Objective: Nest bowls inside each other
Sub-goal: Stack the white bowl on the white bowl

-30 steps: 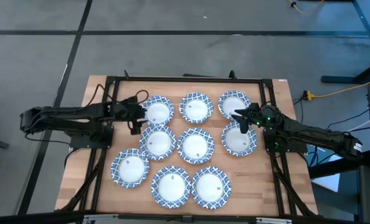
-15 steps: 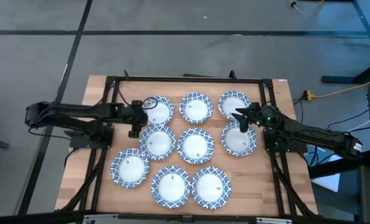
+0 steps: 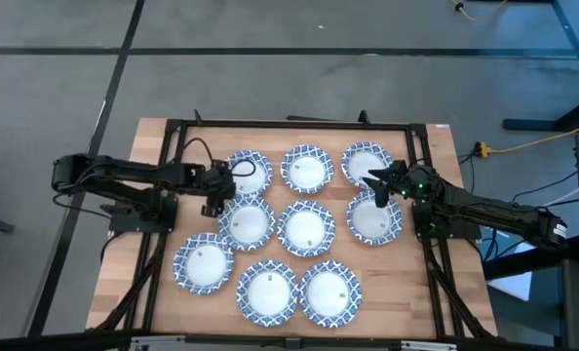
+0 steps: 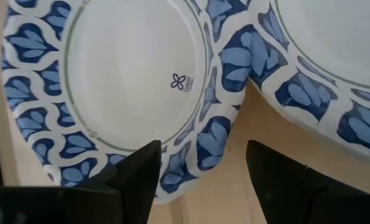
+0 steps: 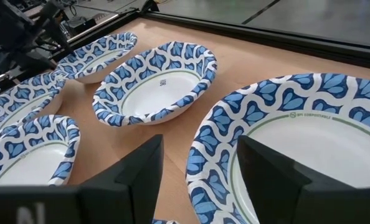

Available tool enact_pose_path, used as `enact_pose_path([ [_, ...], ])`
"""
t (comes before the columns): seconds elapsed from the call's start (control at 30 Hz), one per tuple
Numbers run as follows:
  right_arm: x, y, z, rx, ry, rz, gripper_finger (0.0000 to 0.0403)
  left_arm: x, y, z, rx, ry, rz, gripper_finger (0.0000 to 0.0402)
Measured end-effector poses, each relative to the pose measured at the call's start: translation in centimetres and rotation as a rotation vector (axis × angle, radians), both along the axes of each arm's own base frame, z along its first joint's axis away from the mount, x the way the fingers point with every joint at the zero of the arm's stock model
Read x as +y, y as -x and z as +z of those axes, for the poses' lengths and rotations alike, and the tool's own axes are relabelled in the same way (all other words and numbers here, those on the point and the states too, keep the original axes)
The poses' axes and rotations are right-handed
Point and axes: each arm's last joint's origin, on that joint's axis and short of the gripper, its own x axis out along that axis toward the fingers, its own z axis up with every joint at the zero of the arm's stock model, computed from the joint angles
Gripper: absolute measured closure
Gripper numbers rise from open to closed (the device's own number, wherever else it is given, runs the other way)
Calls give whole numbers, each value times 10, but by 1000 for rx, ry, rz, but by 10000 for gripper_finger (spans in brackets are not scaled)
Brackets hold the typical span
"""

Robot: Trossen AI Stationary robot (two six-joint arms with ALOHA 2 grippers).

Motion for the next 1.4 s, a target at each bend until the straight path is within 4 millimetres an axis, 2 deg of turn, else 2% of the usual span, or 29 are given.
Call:
enact_pose_path([
  [0.13,0,0,0,0,0,0,198,1,-3,-4,8,1,0,202],
  [0.4,0,0,0,0,0,0,198,1,-5,-5,1,-5,3,295],
  [0.67,0,0,0,0,0,0,198,6,-4,-4,32,-154,70,387],
  [0.93,0,0,0,0,0,0,198,13,-2,-2,19,-156,141,398],
  [1.1,0,0,0,3,4,-11,198,17,-19,26,-79,-167,154,399],
  [1.27,-2,1,0,12,23,-68,198,17,-40,76,-199,-111,142,400],
  [1.4,-2,1,0,-6,-4,-82,198,6,-51,112,-306,43,113,400],
])
